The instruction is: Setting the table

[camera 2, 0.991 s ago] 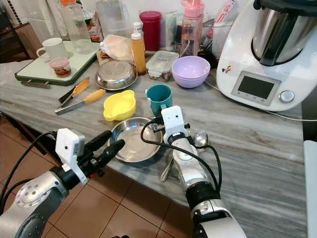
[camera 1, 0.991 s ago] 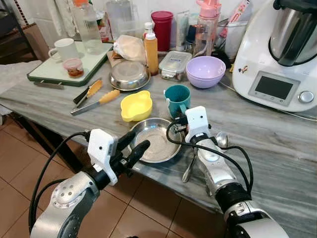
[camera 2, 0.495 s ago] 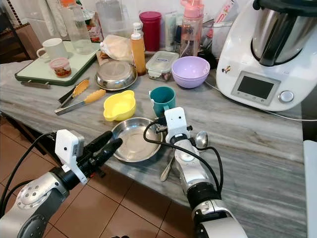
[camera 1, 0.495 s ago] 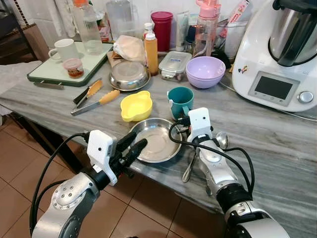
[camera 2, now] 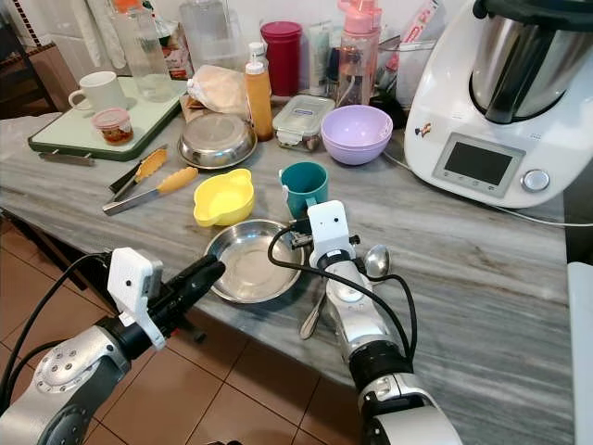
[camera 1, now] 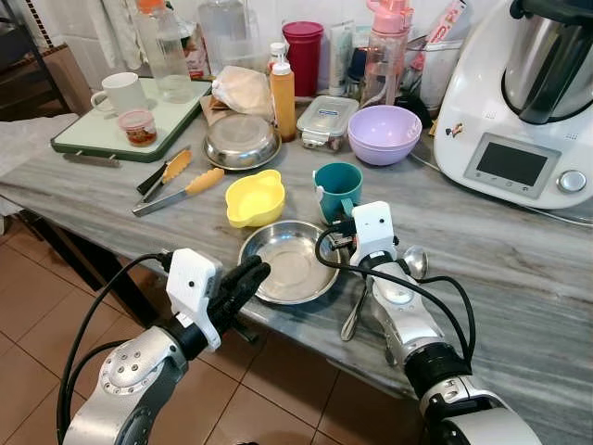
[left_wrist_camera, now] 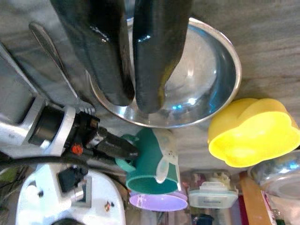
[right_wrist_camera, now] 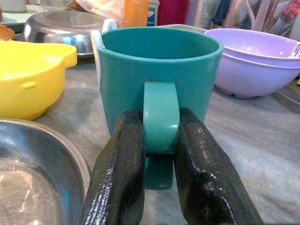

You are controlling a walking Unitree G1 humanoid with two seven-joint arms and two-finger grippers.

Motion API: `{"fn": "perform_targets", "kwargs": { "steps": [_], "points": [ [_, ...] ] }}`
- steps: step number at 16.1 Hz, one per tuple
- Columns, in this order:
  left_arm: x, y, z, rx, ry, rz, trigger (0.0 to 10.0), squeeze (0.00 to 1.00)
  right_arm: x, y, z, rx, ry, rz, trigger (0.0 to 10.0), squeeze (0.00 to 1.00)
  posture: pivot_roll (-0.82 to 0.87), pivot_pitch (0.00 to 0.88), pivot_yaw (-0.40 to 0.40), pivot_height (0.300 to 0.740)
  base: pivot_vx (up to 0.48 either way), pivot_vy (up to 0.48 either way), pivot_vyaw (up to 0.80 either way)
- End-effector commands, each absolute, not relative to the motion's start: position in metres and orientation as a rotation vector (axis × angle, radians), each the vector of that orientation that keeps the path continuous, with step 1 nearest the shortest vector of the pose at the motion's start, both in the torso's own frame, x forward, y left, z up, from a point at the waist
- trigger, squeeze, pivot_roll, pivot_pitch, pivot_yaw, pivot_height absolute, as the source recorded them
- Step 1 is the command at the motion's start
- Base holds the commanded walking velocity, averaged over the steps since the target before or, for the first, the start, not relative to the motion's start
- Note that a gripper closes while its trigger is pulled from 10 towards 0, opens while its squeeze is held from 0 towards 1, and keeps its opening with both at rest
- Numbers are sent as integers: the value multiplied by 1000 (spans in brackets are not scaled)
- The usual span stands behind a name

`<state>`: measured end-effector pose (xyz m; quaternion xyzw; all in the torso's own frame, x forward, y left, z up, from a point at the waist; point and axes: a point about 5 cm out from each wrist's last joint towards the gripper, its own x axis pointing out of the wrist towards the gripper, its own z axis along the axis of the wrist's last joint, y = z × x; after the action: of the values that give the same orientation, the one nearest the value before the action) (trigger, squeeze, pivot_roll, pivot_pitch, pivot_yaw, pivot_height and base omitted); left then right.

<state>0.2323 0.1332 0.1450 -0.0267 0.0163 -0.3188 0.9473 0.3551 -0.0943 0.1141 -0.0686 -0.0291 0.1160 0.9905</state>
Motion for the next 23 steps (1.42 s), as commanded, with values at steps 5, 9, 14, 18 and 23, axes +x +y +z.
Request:
{"fn": "perform_targets", "kwargs": {
  "steps": [5,9,14,18,23],
  "points": [
    [233,137,142,-46,41,-612,10000,1000,357,-85,121,-84,-78,262,10000,1000,-80,50,72,740,0,0,0],
    [231,134,141,-35,41,-618,10000,1000,356,-85,122,-77,-83,267,10000,1000,-79,50,73,740,0,0,0],
    [230,133,140,-31,43,-616,10000,1000,357,-86,126,-134,-118,250,10000,1000,-79,54,75,740,0,0,0],
    [230,132,140,-26,44,-616,10000,1000,356,-84,123,-108,-103,269,0,0,-78,56,79,740,0,0,0],
    [230,132,140,-13,45,-612,10000,1000,354,-81,114,-98,-52,273,4784,0,-77,59,82,740,0,0,0]
  ]
}}
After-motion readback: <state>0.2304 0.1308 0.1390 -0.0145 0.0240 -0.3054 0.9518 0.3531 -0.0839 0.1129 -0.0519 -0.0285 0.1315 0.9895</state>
